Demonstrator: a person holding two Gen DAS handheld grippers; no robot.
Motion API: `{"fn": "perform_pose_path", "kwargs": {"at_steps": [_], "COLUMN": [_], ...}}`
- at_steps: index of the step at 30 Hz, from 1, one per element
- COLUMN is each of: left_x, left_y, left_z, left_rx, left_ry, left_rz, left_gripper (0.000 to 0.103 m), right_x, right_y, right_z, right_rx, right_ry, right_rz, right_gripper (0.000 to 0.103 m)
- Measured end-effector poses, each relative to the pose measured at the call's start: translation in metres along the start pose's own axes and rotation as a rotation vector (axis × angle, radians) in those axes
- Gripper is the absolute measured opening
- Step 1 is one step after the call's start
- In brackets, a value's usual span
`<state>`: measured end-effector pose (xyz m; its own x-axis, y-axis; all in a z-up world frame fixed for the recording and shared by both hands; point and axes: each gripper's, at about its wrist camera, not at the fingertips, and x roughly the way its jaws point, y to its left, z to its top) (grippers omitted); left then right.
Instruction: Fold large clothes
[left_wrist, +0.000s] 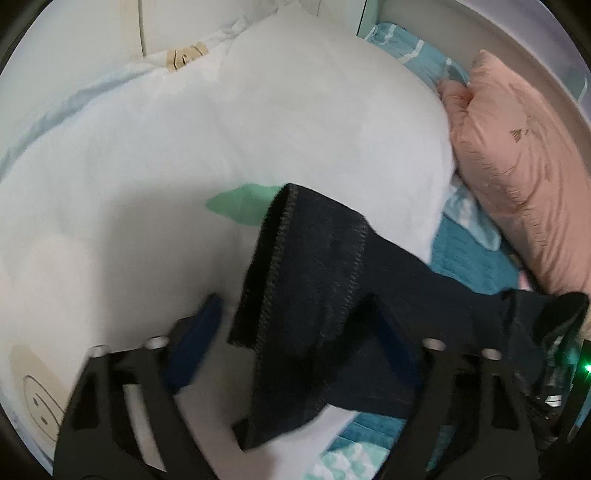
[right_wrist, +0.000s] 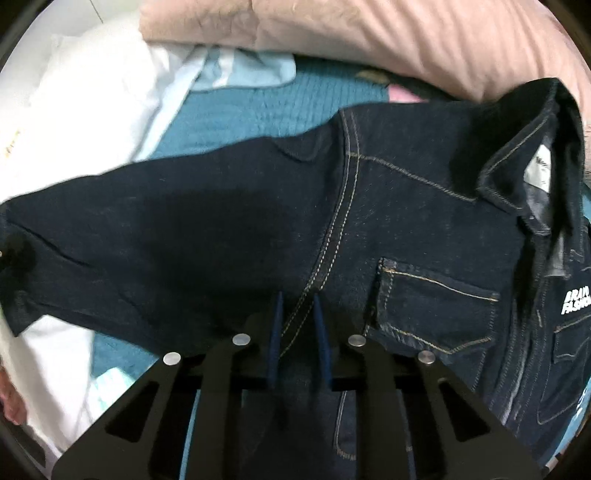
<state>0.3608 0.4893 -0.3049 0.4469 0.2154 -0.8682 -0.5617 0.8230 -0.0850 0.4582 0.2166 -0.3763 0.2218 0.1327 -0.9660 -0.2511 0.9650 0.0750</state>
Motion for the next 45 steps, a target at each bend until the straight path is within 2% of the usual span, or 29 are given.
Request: {"fn": "perform_pose_path", "kwargs": {"at_steps": [2, 3, 4, 7, 10, 16, 23, 27, 33, 36, 41, 45], "left_x": [0.000, 0.000, -0.001, -0.009, -0.016, -0.028, -0.045, -0.064, -0.081, -0.082, -0.081, -0.085], "left_y": [0.001, 0.002, 0.004, 0.008, 0.007, -0.009, -0.025, -0.051, -0.114, -0.147, -0.217, -0.277], "left_z": [-0.001, -0.002, -0.001, 0.003, 0.005, 0.001, -0.003, -0.007, -0.028, -0.044, -0.073, -0.096], "left_rx": [0.004, -0.003, -0.019, -0.041, -0.046, 0.007, 0.016, 0.059, 0.131, 0.146, 0.185, 0.231], "left_ry": [-0.029, -0.034, -0.029, -0.017, -0.021, -0.037, -0.031, -0.043, -0.023, 0.001, 0.070, 0.100], "left_rz": [-0.004, -0.013, -0.031, -0.060, -0.080, -0.029, -0.017, -0.027, -0.042, -0.064, -0.076, -0.090], "left_gripper": [0.052, 0.037, 0.029, 0.020, 0.016, 0.015, 0.015, 0.007, 0.007, 0.006, 0.006, 0.006], "right_x": [0.016, 0.020, 0.021, 0.022, 0.020, 0.010, -0.019, -0.038, -0.073, -0.088, -0.109, -0.110], "right_y": [0.000, 0.000, 0.001, 0.002, -0.001, -0.020, -0.044, -0.070, -0.106, -0.137, -0.206, -0.250], "right_z": [0.000, 0.000, 0.000, -0.001, -0.004, -0.010, -0.026, -0.041, -0.060, -0.070, -0.092, -0.111], "right_rx": [0.001, 0.004, 0.001, -0.007, 0.012, 0.024, 0.088, 0.107, 0.142, 0.164, 0.281, 0.348], "right_ry": [0.022, 0.016, 0.011, 0.010, 0.002, -0.021, -0.036, -0.052, -0.090, -0.124, -0.169, -0.163], "right_rz": [-0.007, -0.005, -0.008, -0.013, 0.017, 0.076, 0.143, 0.160, 0.161, 0.126, 0.076, 0.055], "right_gripper": [0.017, 0.017, 0.017, 0.017, 0.017, 0.017, 0.015, 0.015, 0.015, 0.015, 0.015, 0.015]}}
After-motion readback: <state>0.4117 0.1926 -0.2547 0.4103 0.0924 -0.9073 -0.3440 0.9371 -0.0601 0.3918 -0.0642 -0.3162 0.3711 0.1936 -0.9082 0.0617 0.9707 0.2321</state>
